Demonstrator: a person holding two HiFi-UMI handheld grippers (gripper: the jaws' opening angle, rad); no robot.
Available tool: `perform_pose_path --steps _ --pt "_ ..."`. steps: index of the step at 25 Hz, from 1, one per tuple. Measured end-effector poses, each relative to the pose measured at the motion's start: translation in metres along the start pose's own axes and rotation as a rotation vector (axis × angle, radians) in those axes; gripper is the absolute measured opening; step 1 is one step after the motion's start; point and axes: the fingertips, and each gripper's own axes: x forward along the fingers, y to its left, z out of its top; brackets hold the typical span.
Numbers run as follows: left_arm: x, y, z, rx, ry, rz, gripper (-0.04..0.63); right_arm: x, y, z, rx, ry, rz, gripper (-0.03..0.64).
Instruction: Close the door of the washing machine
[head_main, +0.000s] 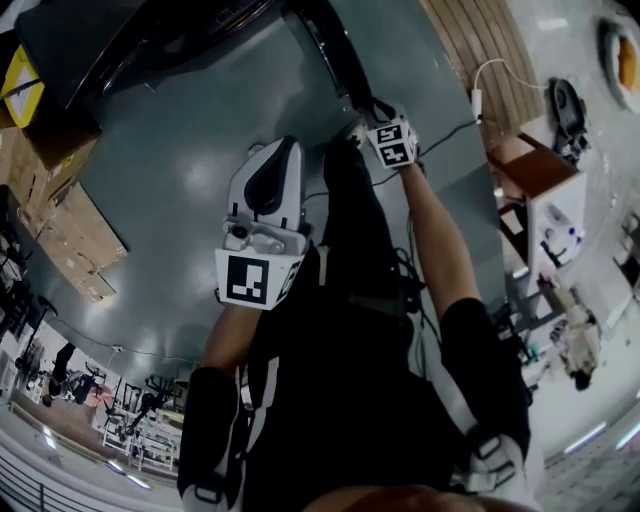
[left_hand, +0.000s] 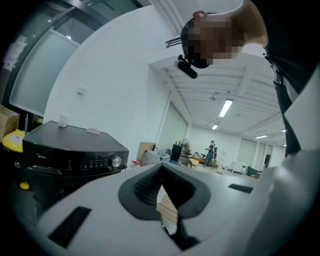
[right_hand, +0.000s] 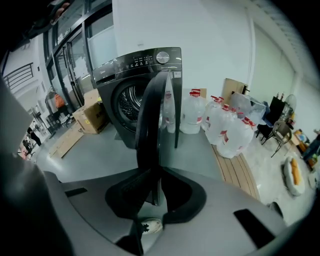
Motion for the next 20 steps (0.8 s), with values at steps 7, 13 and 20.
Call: perform_pose_path --steps 7,13,20 --pt "-0.041 0.039 0.002 -0.017 -0.012 0.018 0.006 0.01 0.051 0.009 0.057 -0.004 -0.024 0.06" --pt "-0.069 0.069 0.003 -0.03 -0.037 0.041 0.006 0.024 0.096 0.02 0.09 0.009 -0.025 0.067" --pt "-0.109 0.116 0.003 -0.063 -0.066 0.095 0.006 0.039 0.133 0.032 0.158 -0.005 -0.084 0.071"
